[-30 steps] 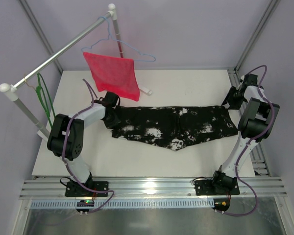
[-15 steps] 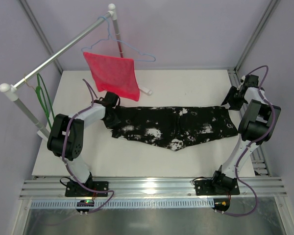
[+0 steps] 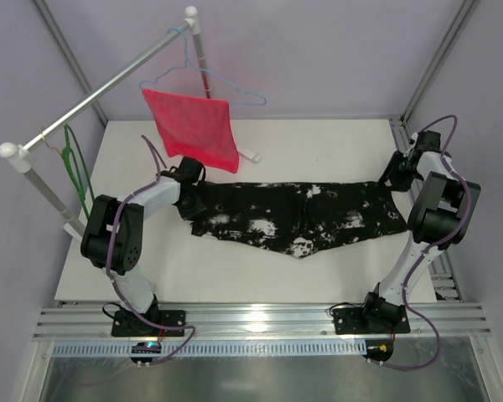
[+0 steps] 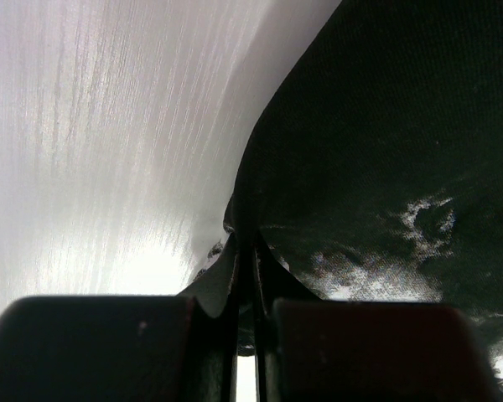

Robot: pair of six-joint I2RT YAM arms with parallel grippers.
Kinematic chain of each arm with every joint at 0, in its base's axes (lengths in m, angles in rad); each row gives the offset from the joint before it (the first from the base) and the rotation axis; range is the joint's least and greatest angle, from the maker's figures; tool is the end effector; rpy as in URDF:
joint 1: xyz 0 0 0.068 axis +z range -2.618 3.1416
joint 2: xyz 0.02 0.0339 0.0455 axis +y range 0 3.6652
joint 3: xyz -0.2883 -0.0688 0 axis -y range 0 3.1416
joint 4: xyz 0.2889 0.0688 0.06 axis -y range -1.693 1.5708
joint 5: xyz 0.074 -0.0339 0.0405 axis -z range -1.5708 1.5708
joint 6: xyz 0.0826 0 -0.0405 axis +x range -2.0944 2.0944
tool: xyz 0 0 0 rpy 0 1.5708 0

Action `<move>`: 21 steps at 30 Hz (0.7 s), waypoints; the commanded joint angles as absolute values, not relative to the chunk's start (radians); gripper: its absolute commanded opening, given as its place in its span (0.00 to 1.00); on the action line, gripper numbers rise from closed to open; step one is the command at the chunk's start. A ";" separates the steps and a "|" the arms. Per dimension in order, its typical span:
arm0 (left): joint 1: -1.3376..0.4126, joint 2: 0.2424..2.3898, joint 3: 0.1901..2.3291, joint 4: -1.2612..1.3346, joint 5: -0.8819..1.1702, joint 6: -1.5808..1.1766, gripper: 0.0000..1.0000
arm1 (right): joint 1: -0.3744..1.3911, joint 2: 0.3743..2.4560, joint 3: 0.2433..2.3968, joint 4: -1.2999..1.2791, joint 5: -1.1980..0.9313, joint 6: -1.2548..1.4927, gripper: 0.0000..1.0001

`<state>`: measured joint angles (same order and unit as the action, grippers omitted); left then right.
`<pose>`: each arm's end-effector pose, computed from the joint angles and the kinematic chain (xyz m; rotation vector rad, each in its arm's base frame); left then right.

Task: Place the trousers on the hanger
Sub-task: Fold the trousers

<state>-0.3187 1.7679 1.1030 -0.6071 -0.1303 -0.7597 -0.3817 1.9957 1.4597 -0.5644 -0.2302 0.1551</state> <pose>0.3706 -0.1110 0.1162 -0.6434 2.7441 -0.0600 0.4598 -0.1642 0.1426 0.6296 2.5651 0.2318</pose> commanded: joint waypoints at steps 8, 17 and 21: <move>-0.316 1.815 1.046 -0.627 -0.218 -0.822 0.01 | -0.373 1.967 1.437 -0.537 -0.159 0.166 0.04; -0.301 1.752 0.971 -0.640 -0.336 -0.885 0.01 | -0.396 2.005 1.497 -0.592 0.038 0.262 0.04; -0.301 1.720 0.950 -0.635 -0.331 -0.890 0.01 | -0.397 1.994 1.500 -0.640 0.110 0.282 0.04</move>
<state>-0.3252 1.7031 1.0157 -0.5392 -0.1978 -0.8867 -0.3759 1.9991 1.4559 -0.6258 -0.0410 0.2611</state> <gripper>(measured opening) 0.013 0.054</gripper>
